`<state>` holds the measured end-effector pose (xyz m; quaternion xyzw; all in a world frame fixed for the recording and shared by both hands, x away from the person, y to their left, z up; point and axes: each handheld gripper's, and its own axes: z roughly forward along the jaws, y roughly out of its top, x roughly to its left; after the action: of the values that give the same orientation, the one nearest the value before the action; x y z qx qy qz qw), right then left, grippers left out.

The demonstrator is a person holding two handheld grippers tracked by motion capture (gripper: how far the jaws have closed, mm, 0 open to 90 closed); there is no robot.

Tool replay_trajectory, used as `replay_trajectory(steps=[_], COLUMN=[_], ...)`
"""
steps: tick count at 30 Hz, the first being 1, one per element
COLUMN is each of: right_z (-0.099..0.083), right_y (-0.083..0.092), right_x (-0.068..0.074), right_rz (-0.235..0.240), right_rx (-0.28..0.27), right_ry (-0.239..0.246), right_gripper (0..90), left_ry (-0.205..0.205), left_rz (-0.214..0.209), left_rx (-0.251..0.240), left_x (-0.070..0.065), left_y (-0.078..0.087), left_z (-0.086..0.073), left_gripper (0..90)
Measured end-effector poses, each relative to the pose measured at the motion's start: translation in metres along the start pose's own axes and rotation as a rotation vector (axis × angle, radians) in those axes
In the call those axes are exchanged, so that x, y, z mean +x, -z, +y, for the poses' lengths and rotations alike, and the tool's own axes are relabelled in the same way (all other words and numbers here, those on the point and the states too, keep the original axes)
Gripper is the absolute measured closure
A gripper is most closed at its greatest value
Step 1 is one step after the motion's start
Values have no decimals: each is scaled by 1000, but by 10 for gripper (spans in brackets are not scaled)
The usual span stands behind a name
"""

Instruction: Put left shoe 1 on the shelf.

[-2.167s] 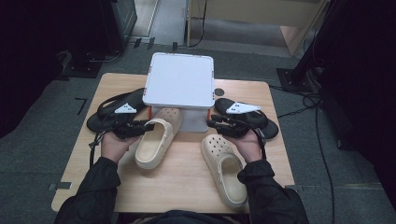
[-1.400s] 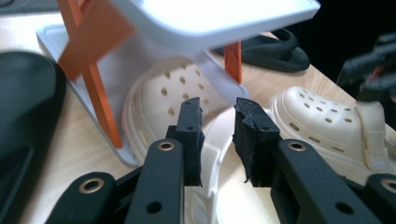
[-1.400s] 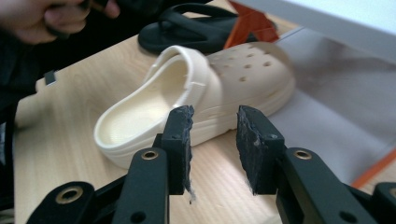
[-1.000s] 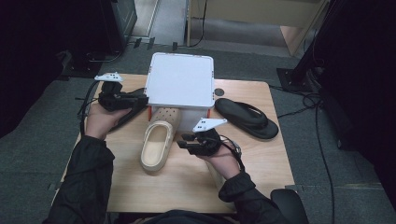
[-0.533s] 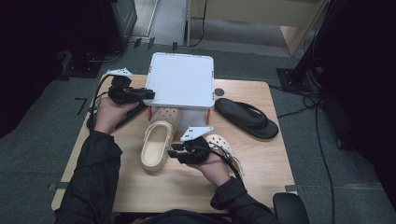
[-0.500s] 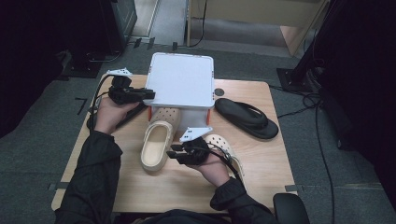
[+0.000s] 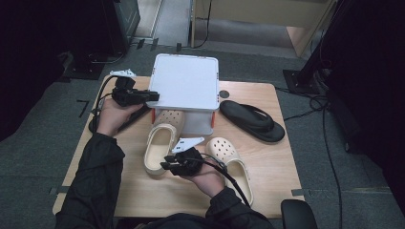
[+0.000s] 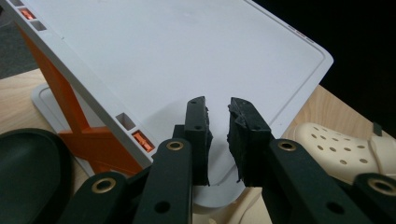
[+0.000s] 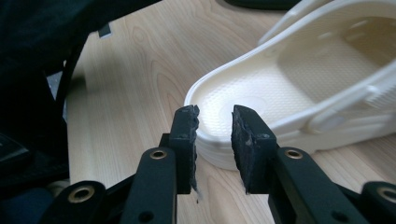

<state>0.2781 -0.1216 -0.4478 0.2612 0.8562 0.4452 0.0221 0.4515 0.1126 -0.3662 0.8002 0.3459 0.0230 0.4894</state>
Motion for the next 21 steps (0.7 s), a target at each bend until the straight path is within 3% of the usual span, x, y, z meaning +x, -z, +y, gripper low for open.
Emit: replay_trajectory(steps=[6,11,21], right_z=[-1,0,-7], right_y=[-13,-25,-49], right_x=[8,23,35], right_rz=[32,67,106], right_rx=[11,31,92], right_ry=[-21,4,22], right_gripper=[734,740,746], left_ry=[2,3,16], left_rz=[9,6,8], left_rx=[3,1,3], left_x=[0,1,1], left_y=[0,1,0], left_z=[0,0,0], left_gripper=[787,789,810])
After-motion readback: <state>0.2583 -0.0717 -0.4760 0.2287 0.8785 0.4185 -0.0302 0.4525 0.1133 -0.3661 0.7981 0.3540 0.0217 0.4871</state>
